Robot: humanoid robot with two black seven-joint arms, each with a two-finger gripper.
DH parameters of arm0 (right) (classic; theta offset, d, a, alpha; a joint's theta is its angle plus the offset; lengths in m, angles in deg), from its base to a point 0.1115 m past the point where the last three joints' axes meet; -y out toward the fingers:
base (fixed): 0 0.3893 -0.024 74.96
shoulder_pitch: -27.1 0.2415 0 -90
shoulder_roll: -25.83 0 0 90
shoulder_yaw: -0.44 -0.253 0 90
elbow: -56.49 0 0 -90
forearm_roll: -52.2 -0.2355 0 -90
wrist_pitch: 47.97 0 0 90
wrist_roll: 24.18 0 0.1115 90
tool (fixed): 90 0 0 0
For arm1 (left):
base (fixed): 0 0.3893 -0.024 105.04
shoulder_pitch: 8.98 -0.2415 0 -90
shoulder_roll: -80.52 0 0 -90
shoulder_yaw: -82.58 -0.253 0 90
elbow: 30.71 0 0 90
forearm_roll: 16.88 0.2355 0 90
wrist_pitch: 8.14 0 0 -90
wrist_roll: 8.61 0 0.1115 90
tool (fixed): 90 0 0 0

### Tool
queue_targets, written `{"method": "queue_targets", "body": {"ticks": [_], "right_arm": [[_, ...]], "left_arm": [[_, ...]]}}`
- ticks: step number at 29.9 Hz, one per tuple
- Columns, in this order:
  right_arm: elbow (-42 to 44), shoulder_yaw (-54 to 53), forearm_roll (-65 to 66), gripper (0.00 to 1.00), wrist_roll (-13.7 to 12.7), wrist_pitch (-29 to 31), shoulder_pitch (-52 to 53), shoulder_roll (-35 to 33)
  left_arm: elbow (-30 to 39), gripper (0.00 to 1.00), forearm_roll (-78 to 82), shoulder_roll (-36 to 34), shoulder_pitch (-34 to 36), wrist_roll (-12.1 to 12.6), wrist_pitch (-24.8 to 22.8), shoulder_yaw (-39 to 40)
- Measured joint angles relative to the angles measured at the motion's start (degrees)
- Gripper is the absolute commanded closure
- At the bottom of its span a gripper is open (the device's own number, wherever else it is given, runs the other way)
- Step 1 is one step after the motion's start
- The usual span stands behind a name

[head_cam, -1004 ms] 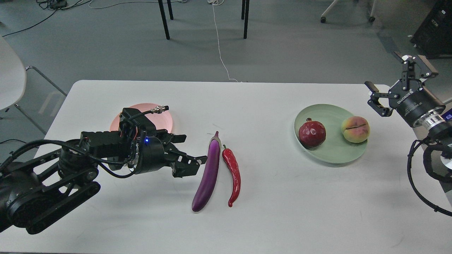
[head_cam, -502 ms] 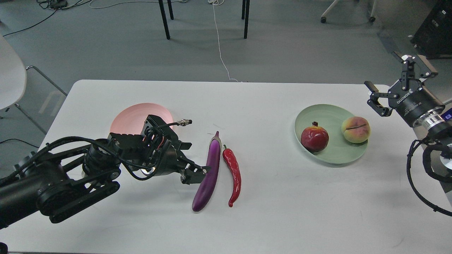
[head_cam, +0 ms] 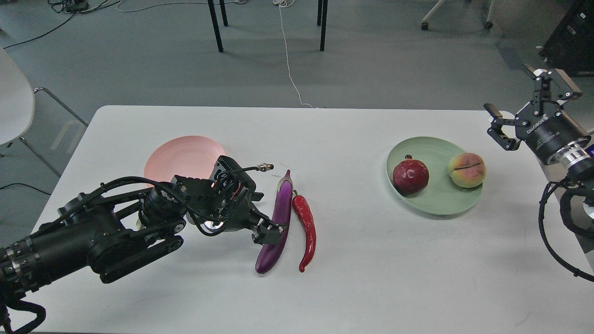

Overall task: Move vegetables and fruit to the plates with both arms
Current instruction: 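Reach the left gripper to the purple eggplant and grasp it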

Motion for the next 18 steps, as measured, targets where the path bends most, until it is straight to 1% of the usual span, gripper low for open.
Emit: {"method": "queue_targets", "body": {"ticks": [18], "right_arm": [[-0.1,0.1,0.0,0.01,0.0,0.0,-0.1,-0.2]], "left_arm": [[0.0,0.01,-0.9,0.3,0.1,-0.4,-0.1,-0.4]]}}
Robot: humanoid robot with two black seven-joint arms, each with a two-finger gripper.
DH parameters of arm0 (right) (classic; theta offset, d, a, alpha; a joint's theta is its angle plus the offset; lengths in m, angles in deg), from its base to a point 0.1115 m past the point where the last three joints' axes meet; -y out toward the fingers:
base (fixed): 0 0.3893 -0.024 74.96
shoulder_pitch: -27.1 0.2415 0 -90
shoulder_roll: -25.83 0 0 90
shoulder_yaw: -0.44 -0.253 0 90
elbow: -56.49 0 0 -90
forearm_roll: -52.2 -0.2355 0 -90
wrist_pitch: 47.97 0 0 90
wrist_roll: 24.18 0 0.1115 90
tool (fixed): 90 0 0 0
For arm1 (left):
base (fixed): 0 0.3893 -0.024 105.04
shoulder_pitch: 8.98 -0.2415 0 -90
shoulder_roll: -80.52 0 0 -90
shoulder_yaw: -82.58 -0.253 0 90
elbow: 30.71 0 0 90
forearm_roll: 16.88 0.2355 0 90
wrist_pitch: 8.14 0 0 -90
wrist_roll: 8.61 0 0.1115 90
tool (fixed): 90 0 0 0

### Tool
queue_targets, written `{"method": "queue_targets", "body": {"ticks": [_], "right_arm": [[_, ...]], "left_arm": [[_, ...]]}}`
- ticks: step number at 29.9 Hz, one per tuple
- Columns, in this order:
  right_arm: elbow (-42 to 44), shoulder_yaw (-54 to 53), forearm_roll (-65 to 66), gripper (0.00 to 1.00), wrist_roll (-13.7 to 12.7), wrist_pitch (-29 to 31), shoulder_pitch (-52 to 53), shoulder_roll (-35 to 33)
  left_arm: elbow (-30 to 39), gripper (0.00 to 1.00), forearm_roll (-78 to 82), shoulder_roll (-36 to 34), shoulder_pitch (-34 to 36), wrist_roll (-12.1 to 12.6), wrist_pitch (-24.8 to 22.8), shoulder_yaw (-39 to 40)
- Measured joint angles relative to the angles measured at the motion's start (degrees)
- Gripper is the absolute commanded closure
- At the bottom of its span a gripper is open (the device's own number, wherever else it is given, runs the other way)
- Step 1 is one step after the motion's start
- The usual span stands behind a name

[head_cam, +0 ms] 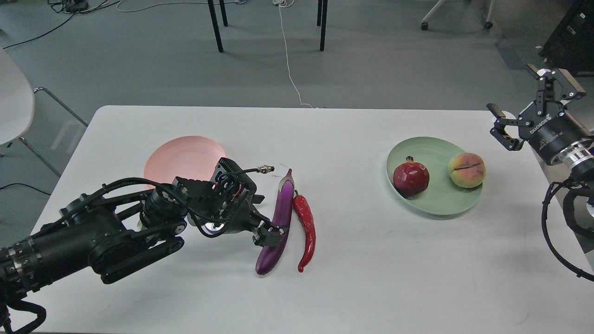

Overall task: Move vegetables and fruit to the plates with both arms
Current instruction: 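Reach the left gripper to the purple eggplant and grasp it, then lift the eggplant and place it on the pink plate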

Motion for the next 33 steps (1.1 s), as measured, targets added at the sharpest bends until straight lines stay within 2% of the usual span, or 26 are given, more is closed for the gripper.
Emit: {"method": "queue_targets", "body": {"ticks": [4,7,9,10,12,13,15,17,27,33], "right_arm": [[0.0,0.0,0.0,0.01,0.0,0.0,-0.2,0.0],[0.0,0.0,0.0,0.01,0.0,0.0,-0.3,0.0],[0.0,0.0,0.0,0.01,0.0,0.0,-0.4,0.0],[0.0,0.0,0.0,0.01,0.0,0.0,-0.4,0.0],[0.0,0.0,0.0,0.01,0.0,0.0,-0.4,0.0],[0.0,0.0,0.0,0.01,0.0,0.0,-0.4,0.0],[0.0,0.0,0.0,0.01,0.0,0.0,-0.4,0.0],[0.0,0.0,0.0,0.01,0.0,0.0,-0.4,0.0],[0.0,0.1,0.1,0.01,0.0,0.0,-0.4,0.0],[-0.1,0.1,0.1,0.01,0.0,0.0,-0.4,0.0]], "left_arm": [[0.2,0.04,0.0,1.0,-0.4,-0.1,-0.1,-0.1],[0.1,0.12,0.0,1.2,-0.5,-0.1,-0.1,-0.1],[0.1,0.29,-0.1,1.2,-0.6,-0.1,0.0,-0.1],[0.0,0.4,-0.1,1.2,-0.6,-0.2,0.0,-0.1],[-0.1,0.71,-0.2,1.2,-0.4,-0.2,0.0,-0.1],[-0.1,0.81,-0.3,1.2,-0.3,-0.2,0.0,-0.1],[-0.1,0.87,-0.4,1.2,-0.1,0.0,0.0,-0.2],[-0.1,0.9,-0.4,1.1,-0.1,0.2,0.0,-0.2],[-0.2,0.9,-1.0,0.8,0.0,0.3,0.0,0.2],[-0.2,0.89,-9.1,-1.3,2.2,0.4,0.0,1.9]]}}
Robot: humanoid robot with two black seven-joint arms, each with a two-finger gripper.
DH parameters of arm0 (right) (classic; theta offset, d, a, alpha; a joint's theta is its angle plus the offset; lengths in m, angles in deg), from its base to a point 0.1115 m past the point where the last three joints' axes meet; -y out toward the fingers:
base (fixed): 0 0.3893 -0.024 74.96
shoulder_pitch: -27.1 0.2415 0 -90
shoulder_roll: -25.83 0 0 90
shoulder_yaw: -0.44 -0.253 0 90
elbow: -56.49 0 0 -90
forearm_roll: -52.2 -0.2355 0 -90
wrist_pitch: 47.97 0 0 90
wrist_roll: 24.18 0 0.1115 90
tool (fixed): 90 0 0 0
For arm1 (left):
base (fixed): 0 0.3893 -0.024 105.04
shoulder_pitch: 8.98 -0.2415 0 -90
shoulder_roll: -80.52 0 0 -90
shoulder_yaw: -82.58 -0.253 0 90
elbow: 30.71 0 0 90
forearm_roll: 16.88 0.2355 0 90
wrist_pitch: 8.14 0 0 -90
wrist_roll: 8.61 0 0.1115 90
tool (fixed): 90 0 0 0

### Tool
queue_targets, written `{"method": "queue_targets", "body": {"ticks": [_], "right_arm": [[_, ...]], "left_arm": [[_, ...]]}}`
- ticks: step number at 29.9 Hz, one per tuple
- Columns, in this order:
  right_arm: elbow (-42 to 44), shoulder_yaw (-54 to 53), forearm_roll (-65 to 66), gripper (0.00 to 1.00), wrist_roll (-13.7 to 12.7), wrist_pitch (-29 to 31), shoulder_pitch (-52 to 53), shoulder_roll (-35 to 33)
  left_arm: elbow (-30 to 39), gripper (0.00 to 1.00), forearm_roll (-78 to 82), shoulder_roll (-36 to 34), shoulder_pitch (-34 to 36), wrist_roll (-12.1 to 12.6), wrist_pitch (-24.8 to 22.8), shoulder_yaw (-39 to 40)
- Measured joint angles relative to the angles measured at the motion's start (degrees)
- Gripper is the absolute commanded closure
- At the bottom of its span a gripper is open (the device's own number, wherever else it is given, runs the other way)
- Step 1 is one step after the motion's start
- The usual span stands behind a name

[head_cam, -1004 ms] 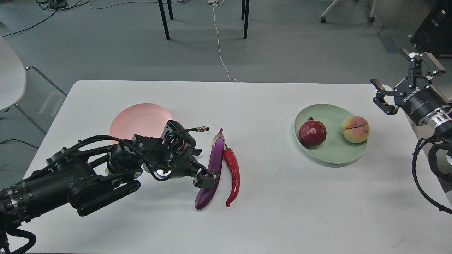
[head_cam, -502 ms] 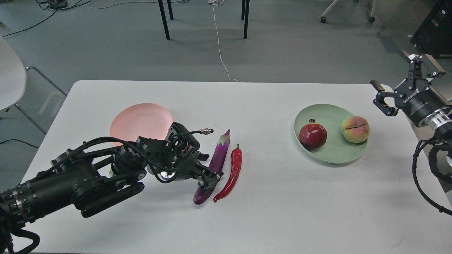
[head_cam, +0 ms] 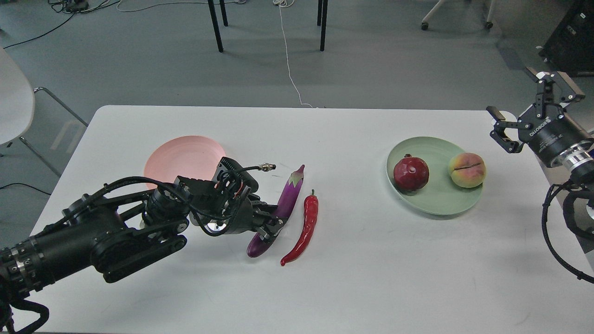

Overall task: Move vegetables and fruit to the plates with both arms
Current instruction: 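Lift the eggplant and place it on the pink plate, then move the left gripper to the red chili pepper and grasp it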

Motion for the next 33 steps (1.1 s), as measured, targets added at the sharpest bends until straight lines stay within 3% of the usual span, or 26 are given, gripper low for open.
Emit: {"method": "queue_targets", "body": {"ticks": [9,14,22,25,27,33], "right_arm": [[0.0,0.1,0.1,0.01,0.0,0.0,0.0,0.0],[-0.1,0.1,0.1,0.01,0.0,0.0,0.0,0.1],[-0.1,0.1,0.1,0.01,0.0,0.0,-0.1,0.1],[-0.1,0.1,0.1,0.01,0.0,0.0,-0.5,0.1],[-0.3,0.1,0.1,0.01,0.0,0.0,-0.7,0.1],[-0.5,0.0,0.1,0.01,0.0,0.0,-1.2,0.1]], "left_arm": [[-2.6,0.88,-14.1,-9.1,5.4,-0.5,0.0,1.3],[-7.5,0.87,-15.8,-13.7,6.7,-2.2,0.0,0.7],[-15.5,0.76,-15.0,-15.4,6.1,-3.8,0.0,-0.6],[-17.9,0.64,-14.9,-15.5,6.3,-3.9,0.0,-2.1],[-18.5,0.49,-15.0,-15.5,6.5,-4.0,0.0,-2.8],[-18.8,0.26,-14.7,-15.4,6.1,-5.2,0.0,-3.3]]}}
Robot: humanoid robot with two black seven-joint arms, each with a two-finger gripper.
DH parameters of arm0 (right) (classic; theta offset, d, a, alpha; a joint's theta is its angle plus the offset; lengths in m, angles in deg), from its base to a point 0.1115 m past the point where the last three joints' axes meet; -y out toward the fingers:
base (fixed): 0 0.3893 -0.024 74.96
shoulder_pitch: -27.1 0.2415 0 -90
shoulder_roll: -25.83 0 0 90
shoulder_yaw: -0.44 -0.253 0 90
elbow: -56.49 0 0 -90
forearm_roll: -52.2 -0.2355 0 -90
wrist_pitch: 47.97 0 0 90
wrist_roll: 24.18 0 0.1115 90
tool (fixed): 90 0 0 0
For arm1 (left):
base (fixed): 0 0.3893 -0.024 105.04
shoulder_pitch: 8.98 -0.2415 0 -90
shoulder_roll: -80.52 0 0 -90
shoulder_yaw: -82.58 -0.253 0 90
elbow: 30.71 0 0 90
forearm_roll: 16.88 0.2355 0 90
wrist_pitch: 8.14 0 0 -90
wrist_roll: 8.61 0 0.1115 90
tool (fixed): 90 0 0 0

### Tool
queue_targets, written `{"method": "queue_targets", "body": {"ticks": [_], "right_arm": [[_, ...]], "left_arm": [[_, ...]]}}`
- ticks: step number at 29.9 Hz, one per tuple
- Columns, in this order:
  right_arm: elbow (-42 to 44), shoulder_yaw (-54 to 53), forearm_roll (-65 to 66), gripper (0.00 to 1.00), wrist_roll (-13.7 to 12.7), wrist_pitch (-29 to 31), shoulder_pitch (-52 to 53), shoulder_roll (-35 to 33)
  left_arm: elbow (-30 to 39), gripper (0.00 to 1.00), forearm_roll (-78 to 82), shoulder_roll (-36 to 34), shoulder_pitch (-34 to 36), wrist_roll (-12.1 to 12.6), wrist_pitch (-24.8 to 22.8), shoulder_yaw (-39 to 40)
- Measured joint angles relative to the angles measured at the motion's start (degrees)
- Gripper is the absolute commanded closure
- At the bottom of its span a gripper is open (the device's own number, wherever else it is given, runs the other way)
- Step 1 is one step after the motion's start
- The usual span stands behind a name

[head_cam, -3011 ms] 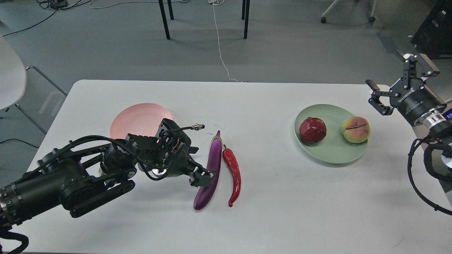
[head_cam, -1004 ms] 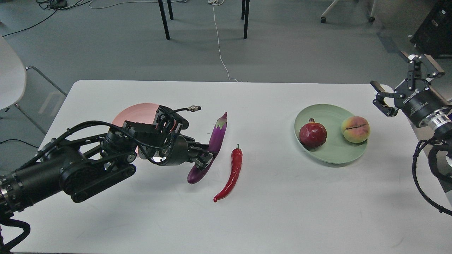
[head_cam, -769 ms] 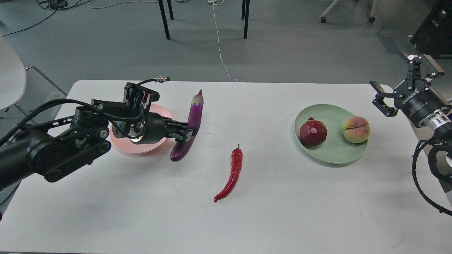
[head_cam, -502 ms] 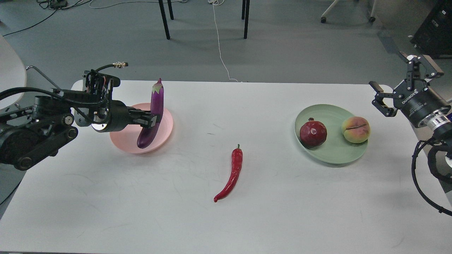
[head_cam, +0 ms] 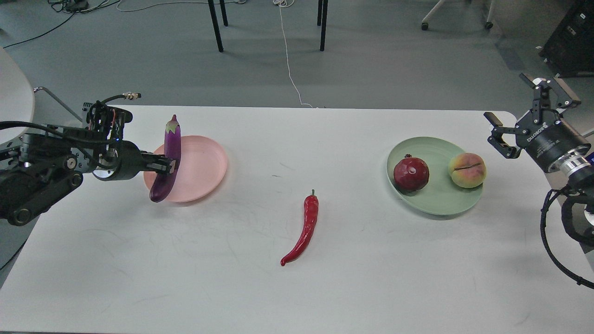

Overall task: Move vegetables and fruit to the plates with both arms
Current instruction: 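Move the left gripper to the red chili pepper and grasp it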

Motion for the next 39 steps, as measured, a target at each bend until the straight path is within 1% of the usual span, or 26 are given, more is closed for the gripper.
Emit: {"method": "queue_targets", "body": {"ticks": [2,4,6,7,11,13,17,19,20,22,24,26,29,32,37,39], "right_arm": [[-0.1,0.0,0.0,0.01,0.0,0.0,0.0,0.0],[-0.1,0.0,0.0,0.01,0.0,0.0,0.0,0.0],[-0.1,0.0,0.0,0.01,0.0,0.0,0.0,0.0],[-0.1,0.0,0.0,0.01,0.0,0.0,0.0,0.0],[-0.1,-0.1,0.0,0.01,0.0,0.0,0.0,-0.1],[-0.1,-0.1,0.0,0.01,0.0,0.0,0.0,-0.1],[-0.1,-0.1,0.0,0.01,0.0,0.0,-0.1,-0.1],[-0.1,0.0,0.0,0.01,0.0,0.0,-0.1,-0.1],[-0.1,0.0,0.0,0.01,0.0,0.0,-0.1,-0.1],[-0.1,0.0,0.0,0.01,0.0,0.0,-0.1,-0.1],[0.0,0.1,0.0,0.01,0.0,0.0,-0.1,-0.1],[0.0,0.1,0.0,0.01,0.0,0.0,-0.2,-0.2],[0.0,0.1,0.0,0.01,0.0,0.0,-0.4,-0.8],[0.0,0.1,0.0,0.01,0.0,0.0,-0.8,-0.8],[0.0,0.0,0.0,0.01,0.0,0.0,-1.2,-0.9],[0.0,0.0,0.0,0.01,0.0,0.0,-1.2,-0.9]], "left_arm": [[0.0,0.15,0.3,0.0,0.0,-0.2,0.0,0.0],[0.0,0.12,0.6,0.0,0.3,-0.4,0.0,0.0],[0.0,0.05,0.6,0.0,0.5,-0.7,0.0,0.0],[0.0,0.03,0.7,0.0,0.5,-0.8,0.0,0.0],[0.2,0.03,0.7,0.1,0.8,-1.0,0.0,0.1],[1.5,0.03,0.7,0.1,1.3,-1.1,0.0,0.1],[8.6,0.03,0.9,0.4,4.7,-0.7,0.0,0.3],[12.8,0.03,0.9,0.9,5.7,0.6,0.0,0.4],[14.4,0.03,1.0,1.4,5.8,1.8,0.0,0.4],[17.4,0.03,1.0,3.9,5.9,5.0,0.0,0.4],[18.9,0.02,1.0,7.1,5.9,7.6,0.0,0.4],[19.6,0.03,1.7,10.4,5.4,9.6,0.2,0.3],[19.7,0.02,5.0,14.7,4.3,11.4,1.1,-0.4],[19.0,0.02,7.7,18.2,2.8,12.2,1.3,-1.1],[17.2,0.02,8.3,22.9,1.7,15.2,1.2,-1.2],[16.8,0.02,8.1,24.1,1.5,16.0,1.0,-1.2]]}}
